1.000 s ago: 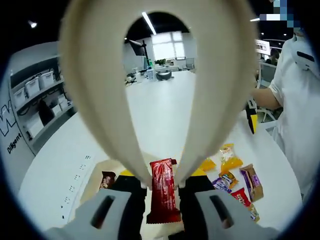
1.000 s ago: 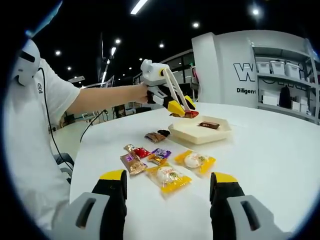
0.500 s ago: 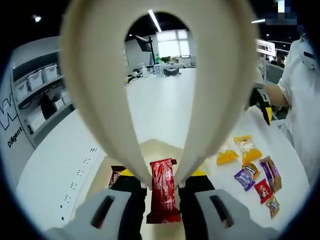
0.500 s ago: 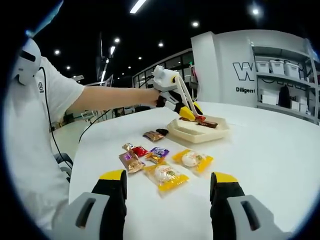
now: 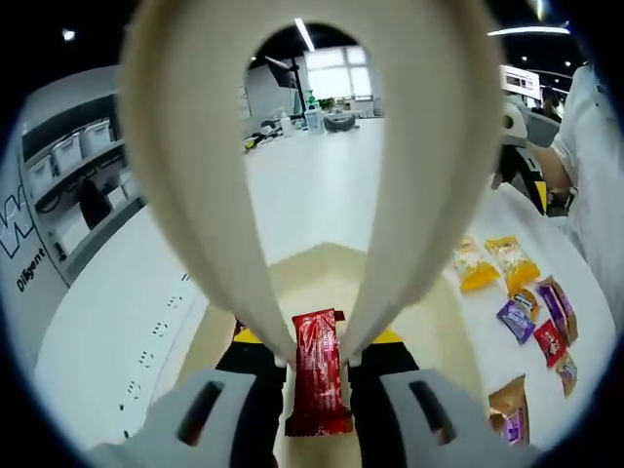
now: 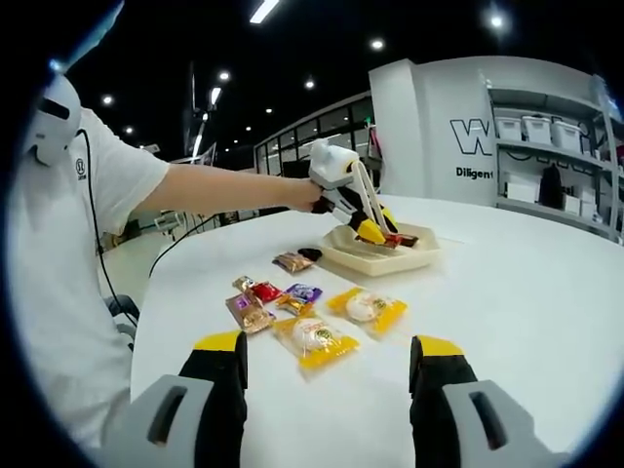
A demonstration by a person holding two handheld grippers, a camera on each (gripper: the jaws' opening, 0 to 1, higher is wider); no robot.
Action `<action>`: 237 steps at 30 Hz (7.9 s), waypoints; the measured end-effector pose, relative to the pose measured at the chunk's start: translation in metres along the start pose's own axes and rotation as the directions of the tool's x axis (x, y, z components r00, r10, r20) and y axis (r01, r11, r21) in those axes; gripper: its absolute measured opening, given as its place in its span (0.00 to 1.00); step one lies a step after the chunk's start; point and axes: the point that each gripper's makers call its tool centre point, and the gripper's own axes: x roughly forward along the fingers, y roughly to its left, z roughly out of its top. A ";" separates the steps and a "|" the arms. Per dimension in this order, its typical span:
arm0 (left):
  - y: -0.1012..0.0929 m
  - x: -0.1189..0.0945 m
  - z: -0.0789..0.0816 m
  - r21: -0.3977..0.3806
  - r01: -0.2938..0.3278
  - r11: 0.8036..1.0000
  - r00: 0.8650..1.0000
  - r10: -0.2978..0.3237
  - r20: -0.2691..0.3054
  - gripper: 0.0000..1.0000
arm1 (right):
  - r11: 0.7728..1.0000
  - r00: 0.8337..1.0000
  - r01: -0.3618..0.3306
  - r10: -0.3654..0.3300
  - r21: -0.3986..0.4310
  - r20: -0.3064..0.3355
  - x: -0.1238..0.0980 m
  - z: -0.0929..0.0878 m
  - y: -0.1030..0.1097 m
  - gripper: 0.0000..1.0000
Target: Place the target food into the container with the food tongs after gripping and lifting it, then release it inside without dropping or visibly crushing the food.
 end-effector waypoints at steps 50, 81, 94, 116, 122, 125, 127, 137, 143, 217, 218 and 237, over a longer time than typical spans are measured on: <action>0.013 0.012 -0.010 0.152 0.062 0.986 0.996 -0.052 -0.073 0.24 | 1.000 1.000 0.010 -0.010 0.017 -0.007 0.000 -0.008 -0.005 0.66; -0.015 -0.054 0.030 0.042 -0.074 0.996 0.995 0.072 0.063 0.25 | 1.000 1.000 0.000 0.000 -0.009 0.023 -0.006 0.005 0.010 0.66; -0.065 -0.089 0.007 -0.045 -0.095 0.994 0.994 0.098 0.055 0.25 | 0.999 0.999 -0.025 0.026 -0.029 0.032 0.001 0.012 0.029 0.66; -0.113 -0.116 -0.032 -0.108 -0.113 0.988 0.993 0.117 0.026 0.26 | 0.997 0.999 -0.038 0.039 -0.069 0.013 0.003 0.015 0.054 0.68; -0.124 -0.110 -0.034 -0.085 -0.094 0.992 0.995 0.096 0.020 0.26 | 0.997 0.999 -0.037 0.037 -0.072 0.006 0.000 0.012 0.059 0.68; -0.127 -0.107 -0.035 -0.074 -0.085 0.994 0.996 0.086 0.016 0.26 | 0.997 0.999 -0.037 0.037 -0.074 0.004 -0.002 0.011 0.061 0.68; -0.128 -0.105 -0.037 -0.072 -0.082 0.994 0.996 0.083 0.014 0.26 | 0.997 0.999 -0.037 0.037 -0.073 0.004 -0.002 0.011 0.062 0.68; -0.126 -0.093 -0.042 -0.045 -0.079 0.996 0.997 0.080 0.014 0.27 | 0.997 0.999 -0.035 0.035 -0.067 -0.003 -0.003 0.006 0.059 0.68; -0.124 -0.089 -0.047 -0.037 -0.077 0.996 0.997 0.077 0.009 0.27 | 0.997 0.999 -0.040 0.040 -0.066 -0.003 -0.002 0.005 0.059 0.69; -0.129 -0.104 0.001 -0.042 0.005 0.999 0.996 -0.001 0.087 0.22 | 0.998 0.998 -0.054 0.055 -0.040 0.021 -0.003 -0.002 0.055 0.69; -0.129 -0.105 0.004 -0.039 0.006 0.999 0.996 -0.002 0.094 0.22 | 0.998 0.998 -0.053 0.054 -0.039 0.022 -0.003 -0.002 0.055 0.69; -0.092 -0.086 0.036 -0.012 -0.028 1.000 0.993 0.029 0.113 0.21 | 0.999 0.999 -0.042 0.042 -0.029 0.030 -0.011 -0.005 0.049 0.68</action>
